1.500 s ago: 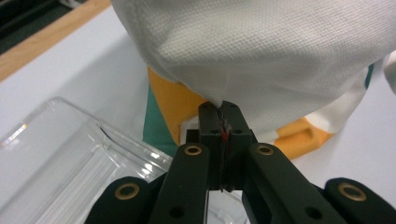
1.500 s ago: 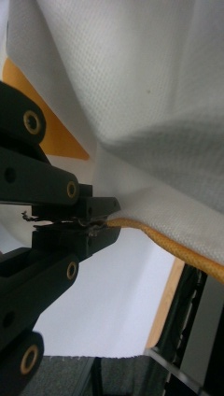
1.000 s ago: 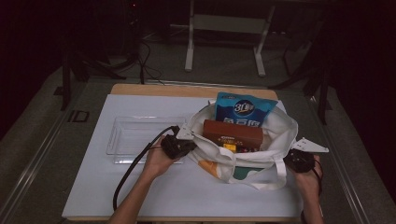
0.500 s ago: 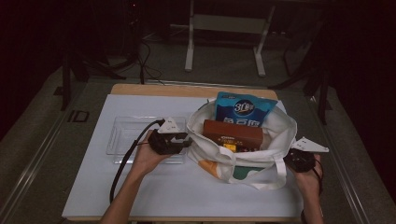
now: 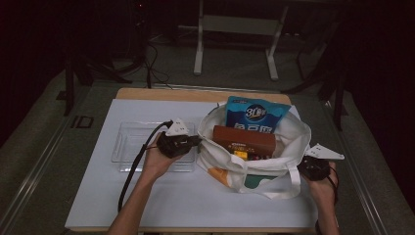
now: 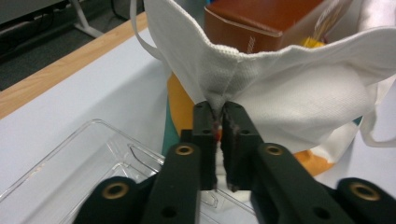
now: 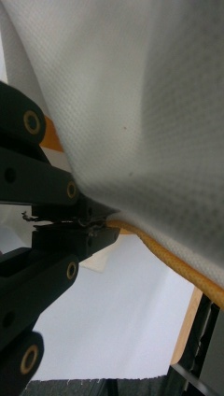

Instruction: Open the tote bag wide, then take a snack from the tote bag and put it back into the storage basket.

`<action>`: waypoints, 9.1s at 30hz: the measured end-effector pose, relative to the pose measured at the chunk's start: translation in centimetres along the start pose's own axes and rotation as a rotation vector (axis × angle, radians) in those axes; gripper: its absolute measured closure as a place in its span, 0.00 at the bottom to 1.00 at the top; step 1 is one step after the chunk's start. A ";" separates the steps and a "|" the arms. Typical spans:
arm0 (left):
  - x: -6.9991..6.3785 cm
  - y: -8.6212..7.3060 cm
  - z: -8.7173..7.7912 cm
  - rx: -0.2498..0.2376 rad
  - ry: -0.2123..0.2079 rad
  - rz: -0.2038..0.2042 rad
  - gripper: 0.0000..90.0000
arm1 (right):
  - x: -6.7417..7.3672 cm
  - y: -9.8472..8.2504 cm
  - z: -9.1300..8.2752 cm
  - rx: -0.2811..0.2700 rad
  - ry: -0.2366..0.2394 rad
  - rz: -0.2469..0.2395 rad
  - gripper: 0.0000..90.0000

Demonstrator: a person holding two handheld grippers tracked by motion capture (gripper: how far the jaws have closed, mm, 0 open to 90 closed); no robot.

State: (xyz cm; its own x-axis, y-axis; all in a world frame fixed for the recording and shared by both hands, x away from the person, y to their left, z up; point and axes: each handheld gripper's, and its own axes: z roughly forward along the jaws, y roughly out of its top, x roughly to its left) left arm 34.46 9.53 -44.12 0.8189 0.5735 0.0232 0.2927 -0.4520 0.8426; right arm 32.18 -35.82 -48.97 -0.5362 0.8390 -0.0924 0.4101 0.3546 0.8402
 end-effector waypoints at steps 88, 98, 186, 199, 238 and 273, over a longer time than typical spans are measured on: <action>-1.3 0.3 1.2 0.105 0.017 0.032 0.92 | 1.2 -1.0 -1.6 0.088 0.012 -0.025 1.00; -2.6 0.0 3.8 0.187 0.001 0.060 0.92 | 1.4 -2.1 -0.3 0.146 0.004 -0.030 1.00; 2.1 4.7 -0.6 0.083 -0.141 0.179 0.52 | 1.4 -5.7 -0.5 0.118 -0.027 0.151 0.60; 1.6 7.9 0.9 0.111 -0.209 0.237 0.43 | 1.4 -5.7 -0.5 0.119 -0.018 0.154 0.60; 0.7 11.0 4.3 0.369 -0.369 0.401 0.47 | 1.3 -5.7 -0.4 0.124 -0.002 0.152 0.59; -2.8 14.9 9.2 0.588 -0.376 0.510 0.45 | 1.3 -5.7 -0.4 0.122 0.008 0.153 0.59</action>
State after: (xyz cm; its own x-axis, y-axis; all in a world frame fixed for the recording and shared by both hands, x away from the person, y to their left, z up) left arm 41.06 -5.12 -36.61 0.9984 -0.0133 0.0558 -0.0326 -0.9324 0.3600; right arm 28.83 -36.94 -53.65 -0.4669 0.8836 0.0360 0.5735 0.2716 0.7729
